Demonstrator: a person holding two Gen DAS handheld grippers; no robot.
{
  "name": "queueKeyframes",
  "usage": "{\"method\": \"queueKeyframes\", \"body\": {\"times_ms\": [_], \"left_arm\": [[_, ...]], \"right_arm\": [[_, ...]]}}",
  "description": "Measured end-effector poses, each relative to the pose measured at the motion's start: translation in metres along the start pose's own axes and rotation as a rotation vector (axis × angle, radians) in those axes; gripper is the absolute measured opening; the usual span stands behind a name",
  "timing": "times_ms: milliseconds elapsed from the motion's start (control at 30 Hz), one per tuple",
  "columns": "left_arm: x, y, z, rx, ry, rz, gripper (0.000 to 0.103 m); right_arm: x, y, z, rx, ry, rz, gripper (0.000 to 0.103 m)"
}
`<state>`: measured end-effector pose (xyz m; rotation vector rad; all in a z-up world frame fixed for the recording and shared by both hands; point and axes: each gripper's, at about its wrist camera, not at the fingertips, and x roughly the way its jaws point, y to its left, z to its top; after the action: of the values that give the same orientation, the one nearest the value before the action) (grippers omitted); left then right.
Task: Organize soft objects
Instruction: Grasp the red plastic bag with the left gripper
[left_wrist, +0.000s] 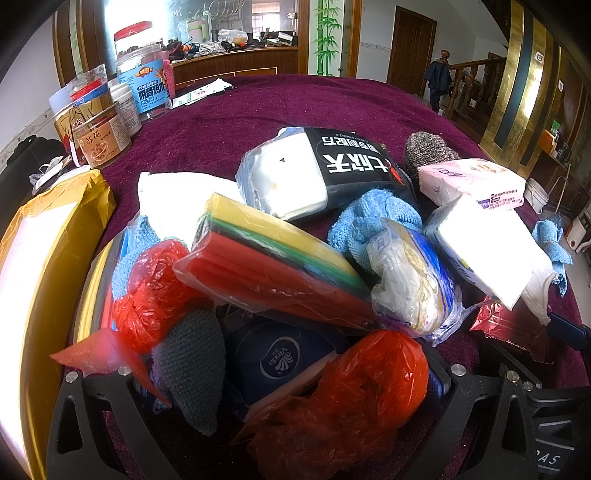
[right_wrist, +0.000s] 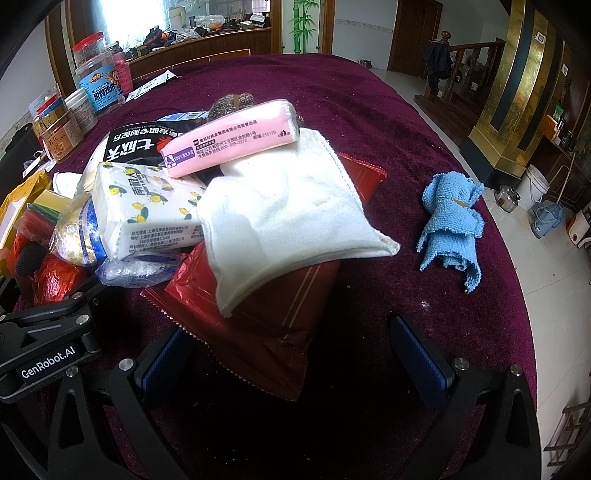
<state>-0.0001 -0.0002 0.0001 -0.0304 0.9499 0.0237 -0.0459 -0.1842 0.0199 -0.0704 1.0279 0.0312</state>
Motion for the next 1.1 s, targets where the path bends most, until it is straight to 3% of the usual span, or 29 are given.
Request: {"method": "queueKeyframes", "body": {"times_ms": [767, 933, 1000, 1100], "left_arm": [[-0.007, 0.008, -0.009, 0.054, 0.041, -0.036, 0.102], [-0.026, 0.022, -0.02, 0.063, 0.053, -0.182, 0.099], [-0.043, 0.03, -0.024, 0.049, 0.026, -0.243, 0.099], [-0.079, 0.047, -0.025, 0.044, -0.083, -0.282, 0.099]], "right_arm": [[0.003, 0.001, 0.002, 0.006, 0.001, -0.001, 0.103], [-0.007, 0.003, -0.003, 0.005, 0.067, -0.012, 0.103], [-0.025, 0.002, -0.011, -0.001, 0.031, -0.02, 0.103], [-0.064, -0.004, -0.022, 0.004, -0.058, -0.023, 0.103]]}}
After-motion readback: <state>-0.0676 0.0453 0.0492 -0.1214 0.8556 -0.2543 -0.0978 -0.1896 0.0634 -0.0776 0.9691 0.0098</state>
